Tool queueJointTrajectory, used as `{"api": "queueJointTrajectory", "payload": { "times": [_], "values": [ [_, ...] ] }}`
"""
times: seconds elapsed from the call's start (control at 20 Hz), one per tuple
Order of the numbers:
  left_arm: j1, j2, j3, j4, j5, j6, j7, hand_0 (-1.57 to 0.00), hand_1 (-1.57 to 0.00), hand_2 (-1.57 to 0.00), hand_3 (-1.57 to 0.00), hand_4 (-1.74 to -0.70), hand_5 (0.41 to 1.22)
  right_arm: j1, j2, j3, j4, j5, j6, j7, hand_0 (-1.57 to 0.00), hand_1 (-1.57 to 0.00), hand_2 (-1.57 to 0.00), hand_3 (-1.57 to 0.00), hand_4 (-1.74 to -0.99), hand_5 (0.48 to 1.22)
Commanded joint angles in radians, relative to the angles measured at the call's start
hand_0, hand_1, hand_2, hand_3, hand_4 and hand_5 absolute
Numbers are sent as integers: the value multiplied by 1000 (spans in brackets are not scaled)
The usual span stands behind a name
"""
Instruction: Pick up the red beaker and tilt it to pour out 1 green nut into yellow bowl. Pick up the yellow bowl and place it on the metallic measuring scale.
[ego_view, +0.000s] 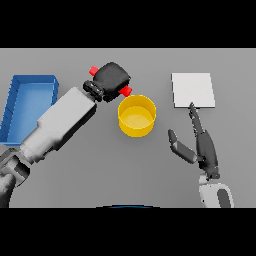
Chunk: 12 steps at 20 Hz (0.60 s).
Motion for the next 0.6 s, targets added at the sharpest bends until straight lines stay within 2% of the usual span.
{"api": "queueJointTrajectory", "payload": {
  "times": [0.0,0.1,0.2,0.3,0.4,0.55],
  "values": [
    [-24,1,-20,26,-17,-13,-9,-1571,-1571,-1571,-1570,-1637,1215,-4,-2,-6,-1,-8,2,0,1,1,1,1,-1057,674],
    [-56,2,-72,44,-53,-36,-23,-1571,-1571,-1571,-1571,-1672,1217,11,-5,-1,6,-4,6,-17,1,1,1,1,-1065,676],
    [-94,-5,-128,81,-100,-47,-27,-1571,-1571,-1571,-1571,-1696,1219,6,-12,0,-10,0,9,-9,1,1,1,1,-1066,689],
    [-127,-11,-179,106,-140,-70,-23,-1571,-1571,-1571,-1571,-1712,1219,-12,-10,-7,10,-13,14,-2,1,1,1,1,-1064,690],
    [-155,-13,-214,127,-164,-63,-38,-1571,-1571,-1571,-1571,-1723,1220,-8,-5,1,14,-11,17,-18,1,1,1,1,-1063,697],
    [-184,-28,-259,161,-195,-50,-31,-1571,-1571,-1571,-1571,-1732,1220,-13,-1,2,12,-6,11,-6,1,1,1,1,-1060,696]
  ]
}}
